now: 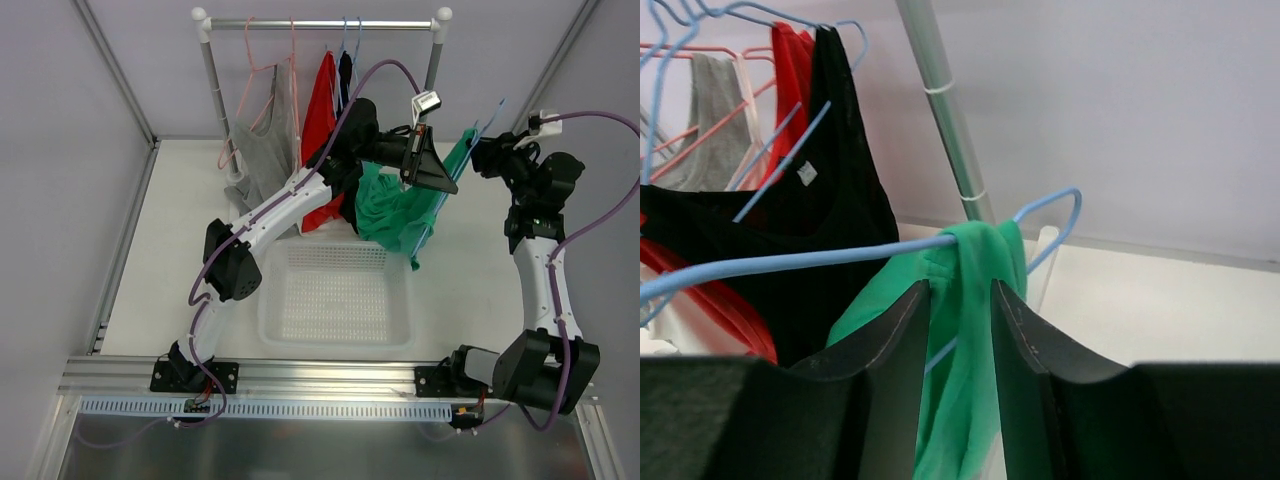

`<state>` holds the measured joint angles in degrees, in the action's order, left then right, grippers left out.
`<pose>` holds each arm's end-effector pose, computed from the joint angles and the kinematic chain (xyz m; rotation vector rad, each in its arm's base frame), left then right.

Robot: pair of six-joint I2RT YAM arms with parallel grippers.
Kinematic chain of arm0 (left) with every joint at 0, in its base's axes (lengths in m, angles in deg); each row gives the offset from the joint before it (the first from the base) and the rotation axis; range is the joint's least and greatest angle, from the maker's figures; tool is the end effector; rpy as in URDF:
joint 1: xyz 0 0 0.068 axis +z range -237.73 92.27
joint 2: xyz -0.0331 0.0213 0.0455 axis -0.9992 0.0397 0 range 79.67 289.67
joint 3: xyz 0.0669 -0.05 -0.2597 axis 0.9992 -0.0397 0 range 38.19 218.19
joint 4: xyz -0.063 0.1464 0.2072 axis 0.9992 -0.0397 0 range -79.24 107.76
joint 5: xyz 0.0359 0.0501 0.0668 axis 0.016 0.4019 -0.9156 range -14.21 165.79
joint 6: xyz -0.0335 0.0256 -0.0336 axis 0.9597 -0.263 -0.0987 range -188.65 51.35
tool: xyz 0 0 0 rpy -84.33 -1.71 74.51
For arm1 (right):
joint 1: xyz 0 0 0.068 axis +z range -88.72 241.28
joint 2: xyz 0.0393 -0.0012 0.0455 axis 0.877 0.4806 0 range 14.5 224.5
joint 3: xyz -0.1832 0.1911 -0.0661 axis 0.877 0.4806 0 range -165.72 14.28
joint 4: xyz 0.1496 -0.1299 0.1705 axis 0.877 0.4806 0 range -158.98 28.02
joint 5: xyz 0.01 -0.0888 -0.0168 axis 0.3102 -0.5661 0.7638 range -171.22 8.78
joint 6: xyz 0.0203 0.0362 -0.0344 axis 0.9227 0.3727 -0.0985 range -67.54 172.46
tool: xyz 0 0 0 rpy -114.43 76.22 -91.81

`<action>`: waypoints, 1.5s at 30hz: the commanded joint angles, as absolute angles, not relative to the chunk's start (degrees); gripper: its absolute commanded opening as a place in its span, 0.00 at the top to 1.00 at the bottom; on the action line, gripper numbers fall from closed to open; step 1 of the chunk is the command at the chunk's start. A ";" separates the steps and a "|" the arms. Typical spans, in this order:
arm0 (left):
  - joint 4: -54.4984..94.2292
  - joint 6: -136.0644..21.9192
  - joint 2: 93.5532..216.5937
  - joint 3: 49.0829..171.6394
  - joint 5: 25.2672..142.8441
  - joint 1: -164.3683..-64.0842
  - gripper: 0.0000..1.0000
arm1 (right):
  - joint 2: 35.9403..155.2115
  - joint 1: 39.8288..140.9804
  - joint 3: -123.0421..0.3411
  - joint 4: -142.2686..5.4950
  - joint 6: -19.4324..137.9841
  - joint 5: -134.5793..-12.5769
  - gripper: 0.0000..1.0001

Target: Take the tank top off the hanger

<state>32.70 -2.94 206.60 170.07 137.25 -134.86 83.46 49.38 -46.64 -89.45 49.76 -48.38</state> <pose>0.3193 -0.3900 0.4363 0.9598 1.5985 -2.1572 0.2755 -0.0384 0.4075 -0.3727 1.3403 0.1754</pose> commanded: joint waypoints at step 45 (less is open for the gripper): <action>40.52 -0.36 203.77 171.61 138.46 -133.78 1.00 | 88.06 49.41 -53.38 -85.07 43.76 -46.94 0.60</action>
<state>35.65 -1.32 206.60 170.04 137.29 -134.12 87.33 49.77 -49.29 -83.92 44.36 -48.20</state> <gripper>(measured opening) 0.050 0.407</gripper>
